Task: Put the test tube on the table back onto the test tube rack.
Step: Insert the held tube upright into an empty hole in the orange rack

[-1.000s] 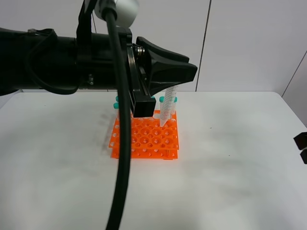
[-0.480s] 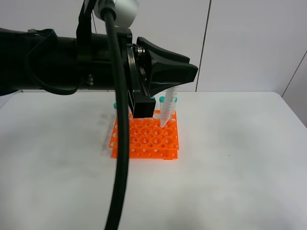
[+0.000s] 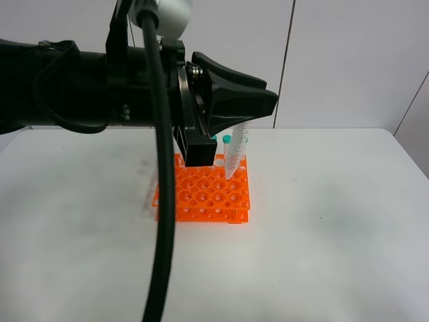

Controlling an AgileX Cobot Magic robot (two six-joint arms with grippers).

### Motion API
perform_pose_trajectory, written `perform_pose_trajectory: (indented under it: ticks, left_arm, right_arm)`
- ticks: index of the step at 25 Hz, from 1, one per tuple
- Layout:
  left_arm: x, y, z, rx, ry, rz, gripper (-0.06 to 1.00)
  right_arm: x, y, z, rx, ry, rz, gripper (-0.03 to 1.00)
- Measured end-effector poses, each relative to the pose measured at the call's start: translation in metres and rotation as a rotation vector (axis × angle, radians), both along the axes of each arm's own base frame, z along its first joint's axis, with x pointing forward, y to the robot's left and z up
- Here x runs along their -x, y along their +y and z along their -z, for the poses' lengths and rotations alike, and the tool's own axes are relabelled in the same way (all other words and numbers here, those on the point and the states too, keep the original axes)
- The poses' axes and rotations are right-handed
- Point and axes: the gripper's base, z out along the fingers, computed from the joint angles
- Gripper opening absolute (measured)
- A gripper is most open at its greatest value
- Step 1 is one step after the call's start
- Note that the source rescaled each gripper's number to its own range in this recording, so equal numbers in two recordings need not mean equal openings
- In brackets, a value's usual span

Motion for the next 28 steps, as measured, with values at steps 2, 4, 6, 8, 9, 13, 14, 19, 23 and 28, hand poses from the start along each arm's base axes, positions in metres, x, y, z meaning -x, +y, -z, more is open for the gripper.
perform_pose_trajectory:
  ticks: [2,4,6,8,9,13,14,19,23,28]
  left_arm:
    - [0.000,0.000,0.000,0.000,0.000,0.000,0.00]
    - [0.000,0.000,0.000,0.000,0.000,0.001,0.00]
    - [0.000,0.000,0.000,0.000,0.000,0.001,0.00]
    - [0.000,0.000,0.000,0.000,0.000,0.001,0.00]
    - [0.000,0.000,0.000,0.000,0.000,0.001,0.00]
    - [0.000,0.000,0.000,0.000,0.000,0.001,0.00]
    - [0.000,0.000,0.000,0.000,0.000,0.001,0.00]
    - [0.000,0.000,0.000,0.000,0.000,0.001,0.00]
    - [0.000,0.000,0.000,0.000,-0.001,0.001,0.00]
    - [0.000,0.000,0.000,0.000,-0.001,0.001,0.00]
  right_arm:
    - [0.001,0.000,0.013,-0.011,-0.019,0.003,0.40]
    - [0.004,0.001,0.018,-0.018,-0.061,0.007,0.40]
    - [0.009,0.001,0.018,-0.020,-0.122,0.008,0.40]
    - [0.015,0.000,0.017,-0.017,-0.179,0.010,0.40]
    - [0.018,0.000,0.017,-0.010,-0.208,0.013,0.40]
    - [0.020,-0.002,0.019,0.008,-0.278,0.022,0.40]
    - [0.019,-0.002,0.021,0.011,-0.280,0.024,0.40]
    - [0.017,-0.002,0.022,0.012,-0.288,0.024,0.40]
    - [0.017,-0.003,0.021,0.014,-0.290,0.024,0.40]
    - [0.017,-0.003,0.021,0.014,-0.290,0.024,0.40]
